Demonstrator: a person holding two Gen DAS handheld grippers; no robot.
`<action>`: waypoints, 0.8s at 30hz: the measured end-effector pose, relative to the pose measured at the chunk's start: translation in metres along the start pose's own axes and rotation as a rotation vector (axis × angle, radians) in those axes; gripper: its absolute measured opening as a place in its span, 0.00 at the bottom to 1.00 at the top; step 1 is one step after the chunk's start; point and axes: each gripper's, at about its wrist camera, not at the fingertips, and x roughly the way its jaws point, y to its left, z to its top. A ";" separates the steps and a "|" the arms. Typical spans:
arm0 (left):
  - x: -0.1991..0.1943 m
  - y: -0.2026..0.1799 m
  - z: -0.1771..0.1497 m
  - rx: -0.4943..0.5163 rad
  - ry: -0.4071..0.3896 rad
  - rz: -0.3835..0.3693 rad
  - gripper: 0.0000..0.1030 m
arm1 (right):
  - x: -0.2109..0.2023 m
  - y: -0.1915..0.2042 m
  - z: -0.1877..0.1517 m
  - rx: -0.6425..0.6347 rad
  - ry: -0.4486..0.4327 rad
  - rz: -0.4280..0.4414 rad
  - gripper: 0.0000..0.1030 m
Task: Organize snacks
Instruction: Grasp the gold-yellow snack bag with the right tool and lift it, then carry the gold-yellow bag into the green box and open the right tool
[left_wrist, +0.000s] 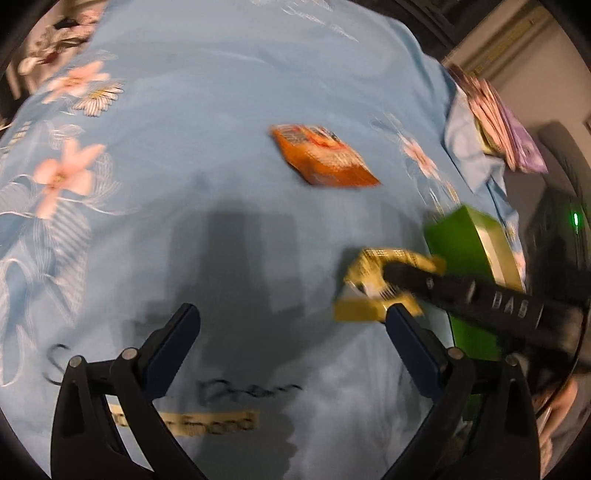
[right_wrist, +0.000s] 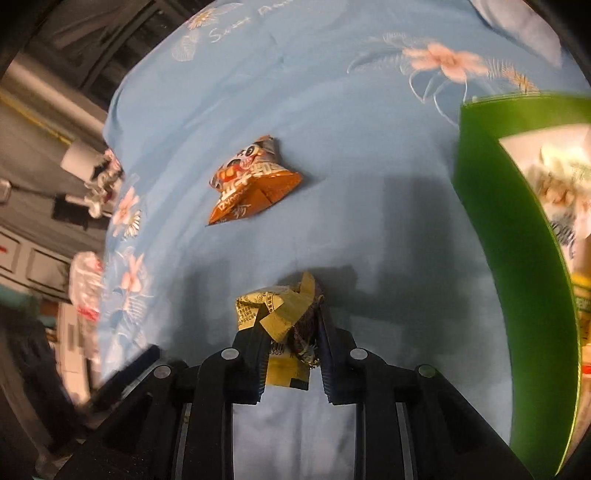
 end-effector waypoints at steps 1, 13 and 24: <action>0.003 -0.004 -0.002 0.005 0.014 -0.016 0.94 | -0.001 -0.003 0.000 0.006 0.002 0.009 0.24; 0.034 -0.033 -0.008 0.063 0.047 -0.119 0.42 | 0.005 -0.016 -0.001 0.042 0.033 0.093 0.24; 0.015 -0.066 -0.003 0.165 -0.074 -0.084 0.20 | -0.024 -0.012 0.001 0.009 -0.038 0.125 0.25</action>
